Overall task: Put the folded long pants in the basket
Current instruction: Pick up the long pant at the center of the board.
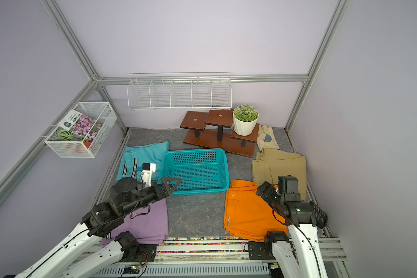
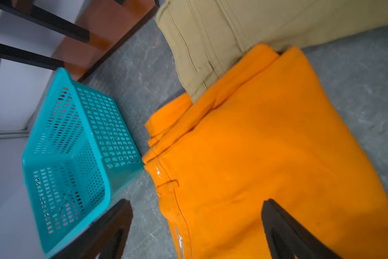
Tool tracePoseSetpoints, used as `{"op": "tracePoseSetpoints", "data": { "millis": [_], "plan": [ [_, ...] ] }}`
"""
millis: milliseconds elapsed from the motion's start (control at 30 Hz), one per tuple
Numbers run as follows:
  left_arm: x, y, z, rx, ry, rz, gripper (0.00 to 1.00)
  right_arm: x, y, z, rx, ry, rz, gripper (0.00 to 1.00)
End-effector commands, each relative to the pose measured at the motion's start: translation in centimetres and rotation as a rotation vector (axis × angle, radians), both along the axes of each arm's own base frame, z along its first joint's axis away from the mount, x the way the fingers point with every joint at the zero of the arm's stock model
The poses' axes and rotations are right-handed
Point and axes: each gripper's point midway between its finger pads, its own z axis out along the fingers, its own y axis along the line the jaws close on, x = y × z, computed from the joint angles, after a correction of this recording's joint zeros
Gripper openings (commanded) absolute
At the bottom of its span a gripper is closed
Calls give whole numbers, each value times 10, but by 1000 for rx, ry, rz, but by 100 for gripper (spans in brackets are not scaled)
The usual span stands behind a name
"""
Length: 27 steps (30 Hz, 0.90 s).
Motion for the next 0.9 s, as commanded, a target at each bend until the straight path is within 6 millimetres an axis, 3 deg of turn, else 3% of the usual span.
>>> {"op": "tracePoseSetpoints", "data": {
  "millis": [0,100,200,267,367,433,567,700,867],
  "plan": [
    [-9,-9,-22,14,61,20,100,-26,-4,-10,-42,65,18,95],
    [-23,-19,-42,3,118,-16,100,-34,4,-14,-4,74,54,95],
    [-49,-46,-70,-53,168,-101,100,-45,6,-25,14,126,46,95],
    [-69,-70,-86,7,168,-166,98,-53,-3,-28,-14,179,-6,97],
    [-90,-108,-92,65,160,-266,96,-55,-21,-22,-91,212,-94,98],
    [-92,-123,-100,69,161,-279,96,-52,-28,-19,-123,225,-117,98],
    [-78,-126,-131,132,208,-182,97,-46,-33,-28,-137,257,-155,98],
    [-73,-137,-140,146,204,-169,99,-39,-49,-33,-190,218,-245,98],
    [-56,-159,-172,157,266,-186,99,-31,-49,-50,-179,318,-250,98]
  ]
}}
